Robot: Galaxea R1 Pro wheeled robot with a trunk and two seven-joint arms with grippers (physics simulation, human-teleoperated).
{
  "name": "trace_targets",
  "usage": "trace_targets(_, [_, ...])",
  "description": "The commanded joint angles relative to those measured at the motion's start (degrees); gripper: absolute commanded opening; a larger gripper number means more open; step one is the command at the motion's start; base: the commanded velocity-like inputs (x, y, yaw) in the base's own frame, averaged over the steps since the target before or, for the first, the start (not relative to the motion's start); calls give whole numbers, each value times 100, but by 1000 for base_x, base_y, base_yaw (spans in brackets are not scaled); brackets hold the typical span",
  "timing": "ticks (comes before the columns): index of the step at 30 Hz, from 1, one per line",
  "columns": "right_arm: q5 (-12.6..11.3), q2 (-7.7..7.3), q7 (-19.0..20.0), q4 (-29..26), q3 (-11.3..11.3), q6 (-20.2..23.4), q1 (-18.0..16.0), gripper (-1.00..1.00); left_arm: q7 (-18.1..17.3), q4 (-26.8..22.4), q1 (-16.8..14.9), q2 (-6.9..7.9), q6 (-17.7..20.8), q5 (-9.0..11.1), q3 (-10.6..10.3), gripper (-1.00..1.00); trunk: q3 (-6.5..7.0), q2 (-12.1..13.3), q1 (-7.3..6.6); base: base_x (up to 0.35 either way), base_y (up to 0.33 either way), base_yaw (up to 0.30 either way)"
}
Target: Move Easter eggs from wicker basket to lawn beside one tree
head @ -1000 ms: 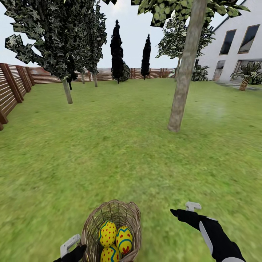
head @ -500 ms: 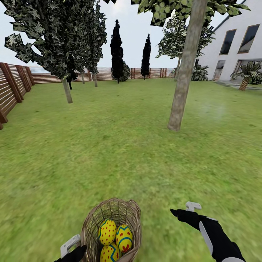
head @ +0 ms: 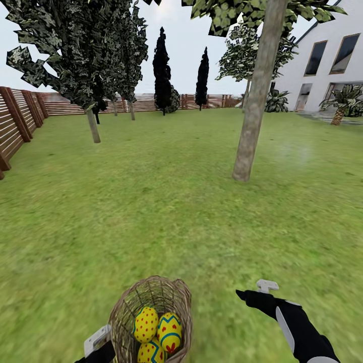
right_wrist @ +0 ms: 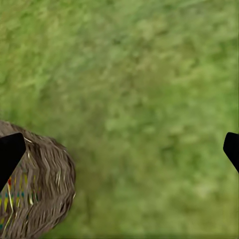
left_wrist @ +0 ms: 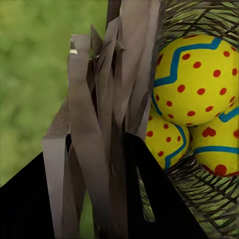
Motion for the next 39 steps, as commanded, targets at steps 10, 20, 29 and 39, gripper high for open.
trace_targets(10, [16, -9, 45, -11, -36, 41, -3, 100, 24, -90, -1, -84, 54, 39, 3, -100, 66, 158, -89, 0, 0, 0])
trace_targets(20, [12, 0, 45, -8, -28, 33, -3, 100, 7, -92, -1, -84, 66, 39, 7, -100, 246, 559, -308, 0, 0, 0])
trace_targets(29, [23, -7, 40, -16, -34, 33, -3, 100, 15, -608, -1, -84, 126, 48, 9, -100, 407, 920, -506, 0, 0, 0])
trace_targets(39, [25, -5, 20, -6, -34, 31, -3, 100, 24, -739, -1, -82, 153, 56, 19, -100, 617, 1321, -725, 0, 0, -178])
